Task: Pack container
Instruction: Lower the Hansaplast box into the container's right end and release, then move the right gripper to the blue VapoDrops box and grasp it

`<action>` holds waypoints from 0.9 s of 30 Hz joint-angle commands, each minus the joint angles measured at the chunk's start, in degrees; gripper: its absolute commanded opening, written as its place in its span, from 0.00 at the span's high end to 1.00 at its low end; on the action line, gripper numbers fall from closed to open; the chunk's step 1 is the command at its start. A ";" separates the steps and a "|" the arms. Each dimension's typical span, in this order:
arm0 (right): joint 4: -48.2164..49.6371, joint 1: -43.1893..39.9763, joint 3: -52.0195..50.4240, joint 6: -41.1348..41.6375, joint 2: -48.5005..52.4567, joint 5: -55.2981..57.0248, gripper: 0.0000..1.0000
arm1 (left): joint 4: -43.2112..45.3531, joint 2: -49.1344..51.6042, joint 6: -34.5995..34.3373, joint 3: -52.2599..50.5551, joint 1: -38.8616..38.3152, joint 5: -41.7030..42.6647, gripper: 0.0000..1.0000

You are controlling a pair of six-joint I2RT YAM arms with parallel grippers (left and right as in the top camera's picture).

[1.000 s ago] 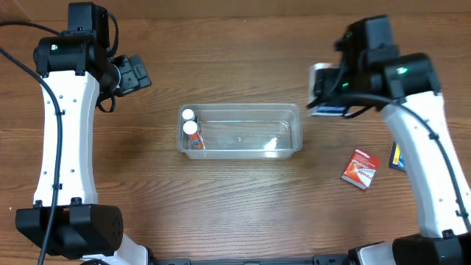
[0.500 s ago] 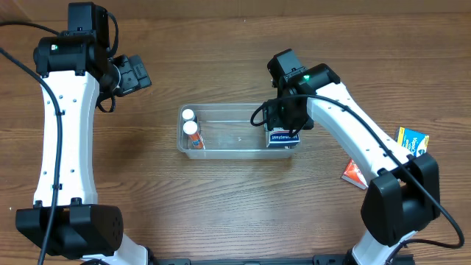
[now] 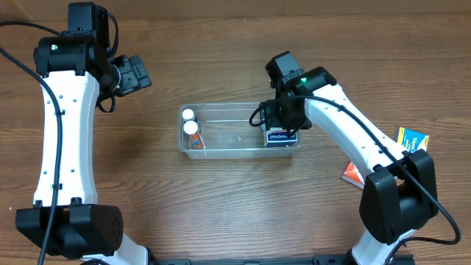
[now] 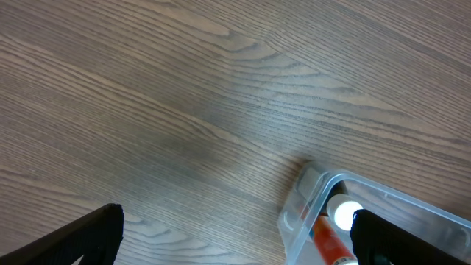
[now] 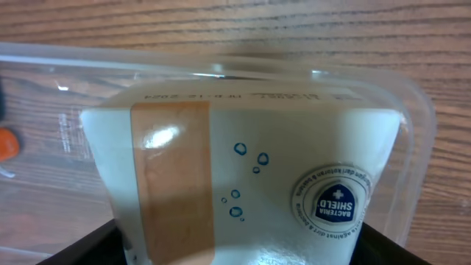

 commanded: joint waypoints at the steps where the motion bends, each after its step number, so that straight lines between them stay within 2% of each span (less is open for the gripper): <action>1: 1.22 -0.92 -0.57 0.02 0.07 0.57 0.23 | -0.07 -0.42 0.87 1.29 -0.07 0.22 0.00; 6: 1.11 -1.27 -0.57 -1.70 0.07 0.57 0.23 | -0.20 -0.42 0.87 1.29 -0.07 0.22 0.00; 7: 1.09 -1.27 -0.57 -1.70 0.07 0.57 0.19 | -0.22 -0.42 0.87 1.29 -0.07 0.22 0.00; 9: 1.07 -1.27 -0.57 -1.70 0.07 0.55 0.03 | -0.20 -0.42 0.87 1.29 -0.07 0.22 0.00; 10: 1.11 -1.27 -0.57 -1.70 0.07 0.57 0.01 | -0.22 -0.42 0.90 1.29 -0.07 0.20 0.00; 16: 1.90 -1.27 -0.17 -3.19 -0.07 0.61 0.00 | -0.20 -0.42 0.94 1.29 -0.07 0.20 0.00; 20: -3.93 -1.57 8.26 -2.71 -2.14 8.11 0.00 | -0.37 -0.42 1.55 1.29 -0.07 0.09 0.00; 23: -7.96 -5.99 16.68 1.44 -7.28 14.05 0.00 | -0.46 -0.42 1.55 1.29 -0.07 0.09 0.00; 27: -9.73 -20.00 19.26 3.82 -14.75 13.42 0.00 | -0.46 -0.42 1.75 1.29 -0.07 0.07 0.00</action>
